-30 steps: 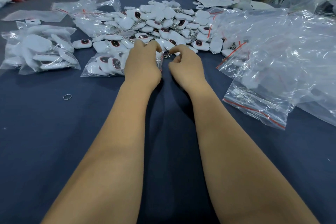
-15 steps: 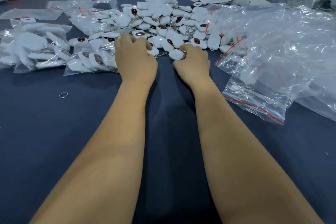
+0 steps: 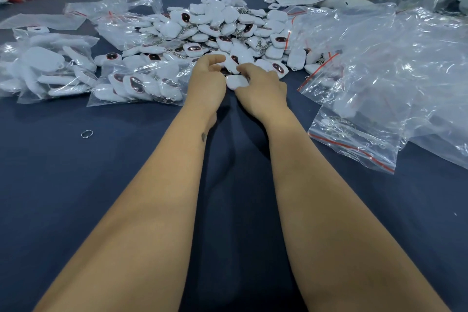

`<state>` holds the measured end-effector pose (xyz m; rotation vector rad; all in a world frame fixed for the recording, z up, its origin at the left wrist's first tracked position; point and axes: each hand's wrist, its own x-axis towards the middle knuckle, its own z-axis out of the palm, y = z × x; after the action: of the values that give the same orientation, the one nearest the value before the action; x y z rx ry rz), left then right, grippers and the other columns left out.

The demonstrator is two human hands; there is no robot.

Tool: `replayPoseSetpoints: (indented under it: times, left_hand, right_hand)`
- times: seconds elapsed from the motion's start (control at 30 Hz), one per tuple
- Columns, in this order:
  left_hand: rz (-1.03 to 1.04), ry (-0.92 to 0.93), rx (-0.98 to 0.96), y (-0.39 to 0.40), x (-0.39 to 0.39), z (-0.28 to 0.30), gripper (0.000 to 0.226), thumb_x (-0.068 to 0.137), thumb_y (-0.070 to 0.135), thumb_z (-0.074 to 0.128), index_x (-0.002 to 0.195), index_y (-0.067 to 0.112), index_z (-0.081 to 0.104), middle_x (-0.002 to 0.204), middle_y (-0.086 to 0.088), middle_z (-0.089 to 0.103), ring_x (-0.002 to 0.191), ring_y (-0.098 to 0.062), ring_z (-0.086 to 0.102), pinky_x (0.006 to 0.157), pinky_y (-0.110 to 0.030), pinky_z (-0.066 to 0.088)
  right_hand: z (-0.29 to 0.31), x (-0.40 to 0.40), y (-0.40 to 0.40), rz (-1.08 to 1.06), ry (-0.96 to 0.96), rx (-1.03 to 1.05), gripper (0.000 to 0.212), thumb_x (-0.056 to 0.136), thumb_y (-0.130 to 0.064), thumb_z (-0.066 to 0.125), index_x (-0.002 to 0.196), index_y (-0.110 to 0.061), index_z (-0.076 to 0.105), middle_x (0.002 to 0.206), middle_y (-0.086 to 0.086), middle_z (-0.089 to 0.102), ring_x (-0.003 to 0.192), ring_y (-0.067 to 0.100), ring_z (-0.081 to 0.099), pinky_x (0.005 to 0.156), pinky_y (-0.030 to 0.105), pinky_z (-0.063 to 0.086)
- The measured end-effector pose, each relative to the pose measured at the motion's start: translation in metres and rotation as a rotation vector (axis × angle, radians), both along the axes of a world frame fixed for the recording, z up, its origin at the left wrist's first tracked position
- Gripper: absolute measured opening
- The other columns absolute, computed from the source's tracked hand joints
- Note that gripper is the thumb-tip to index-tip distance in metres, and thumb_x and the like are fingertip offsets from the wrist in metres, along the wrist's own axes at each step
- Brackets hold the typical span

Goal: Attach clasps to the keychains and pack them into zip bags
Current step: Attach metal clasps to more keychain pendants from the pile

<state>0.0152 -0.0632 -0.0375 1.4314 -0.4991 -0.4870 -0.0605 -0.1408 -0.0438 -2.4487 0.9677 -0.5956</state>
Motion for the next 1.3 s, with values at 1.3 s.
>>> replayPoseSetpoints:
  times: [1.3]
  left_hand:
    - [-0.212, 0.21, -0.183, 0.008, 0.0, 0.008, 0.032, 0.099, -0.003, 0.036, 0.117, 0.005, 0.061, 0.081, -0.007, 0.063, 0.056, -0.009, 0.06, 0.05, -0.021, 0.048]
  right_hand:
    - [0.014, 0.007, 0.012, 0.179, -0.552, 0.709, 0.019, 0.085, 0.0, 0.055, 0.093, -0.014, 0.065, 0.074, 0.004, 0.065, 0.06, 0.013, 0.058, 0.054, 0.02, 0.048]
